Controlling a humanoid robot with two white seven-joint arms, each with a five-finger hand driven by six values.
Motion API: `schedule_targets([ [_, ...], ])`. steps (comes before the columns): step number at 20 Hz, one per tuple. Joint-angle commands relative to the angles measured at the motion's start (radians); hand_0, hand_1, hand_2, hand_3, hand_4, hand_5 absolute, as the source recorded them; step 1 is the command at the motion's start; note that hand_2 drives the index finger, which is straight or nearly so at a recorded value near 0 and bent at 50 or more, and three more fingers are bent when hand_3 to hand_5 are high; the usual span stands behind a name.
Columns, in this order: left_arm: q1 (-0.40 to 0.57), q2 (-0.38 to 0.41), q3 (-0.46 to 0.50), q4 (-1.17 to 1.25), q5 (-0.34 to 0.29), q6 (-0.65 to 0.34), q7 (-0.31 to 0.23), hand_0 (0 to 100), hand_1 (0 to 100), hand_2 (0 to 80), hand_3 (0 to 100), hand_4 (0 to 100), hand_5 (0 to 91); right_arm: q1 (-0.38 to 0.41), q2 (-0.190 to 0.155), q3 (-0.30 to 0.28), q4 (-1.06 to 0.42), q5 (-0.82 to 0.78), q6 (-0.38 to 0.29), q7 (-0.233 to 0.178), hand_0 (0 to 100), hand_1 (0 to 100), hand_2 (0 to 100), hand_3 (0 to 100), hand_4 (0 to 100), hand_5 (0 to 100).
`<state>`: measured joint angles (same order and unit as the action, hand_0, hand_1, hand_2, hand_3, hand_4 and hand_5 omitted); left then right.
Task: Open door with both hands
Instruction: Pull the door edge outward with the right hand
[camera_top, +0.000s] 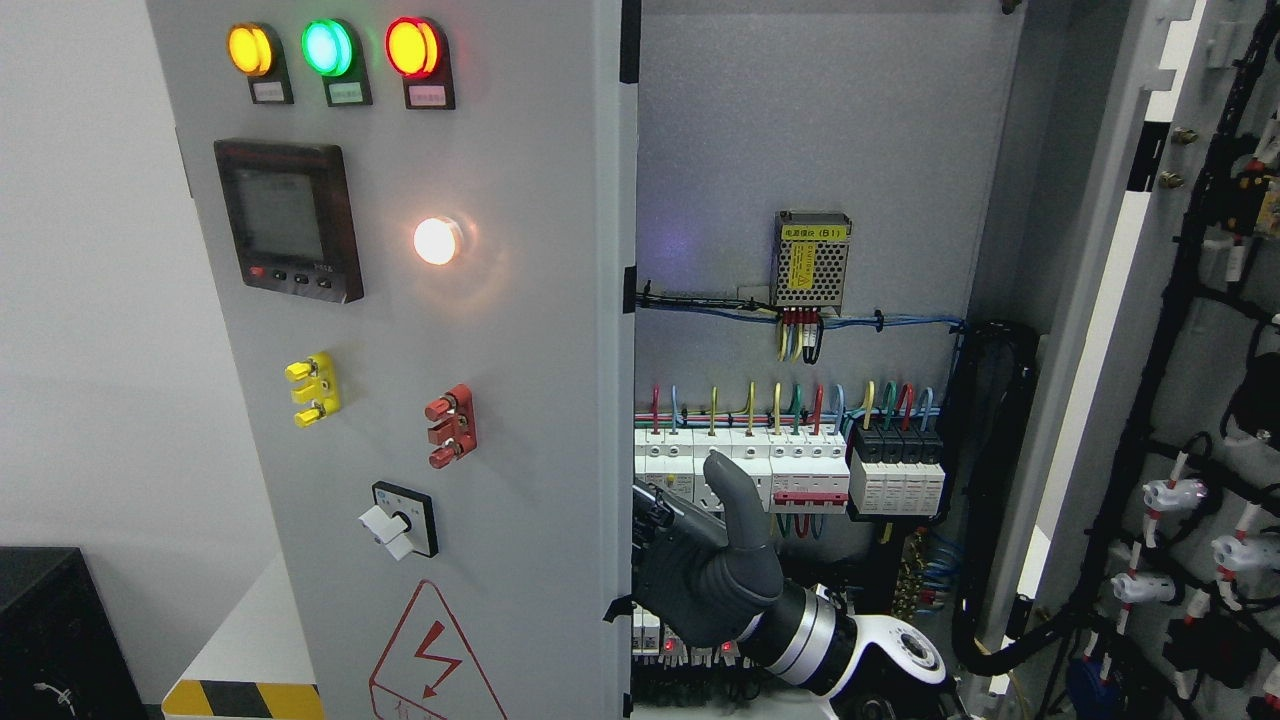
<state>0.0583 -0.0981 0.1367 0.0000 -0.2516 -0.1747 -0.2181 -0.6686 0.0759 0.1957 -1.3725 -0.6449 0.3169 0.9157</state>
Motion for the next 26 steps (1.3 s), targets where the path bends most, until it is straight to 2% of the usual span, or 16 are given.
schedule_targets([
  [1, 0.000, 0.000, 0.000, -0.009, 0.000, 0.000, 0.000, 84, 21, 0.0, 0, 0, 0.0, 0.009, -0.002, 0.010, 0.032, 0.030, -0.002, 0.002, 0, 0, 0, 0, 0, 0],
  [9, 0.000, 0.000, 0.000, -0.009, 0.000, 0.000, 0.000, 84, 21, 0.0, 0, 0, 0.0, 0.023, -0.004, 0.002, 0.076, 0.088, -0.013, 0.003, 0, 0, 0, 0, 0, 0],
  [13, 0.000, 0.001, 0.001, -0.009, 0.000, 0.000, 0.000, 84, 21, 0.0, 0, 0, 0.0, 0.027, -0.002, -0.001, 0.069, 0.093, -0.032, 0.003, 0, 0, 0, 0, 0, 0],
  [26, 0.000, 0.000, 0.000, -0.009, 0.000, 0.000, 0.000, 84, 21, 0.0, 0, 0, 0.0, 0.058, -0.001, -0.016, 0.047, 0.094, -0.033, 0.002, 0, 0, 0, 0, 0, 0],
])
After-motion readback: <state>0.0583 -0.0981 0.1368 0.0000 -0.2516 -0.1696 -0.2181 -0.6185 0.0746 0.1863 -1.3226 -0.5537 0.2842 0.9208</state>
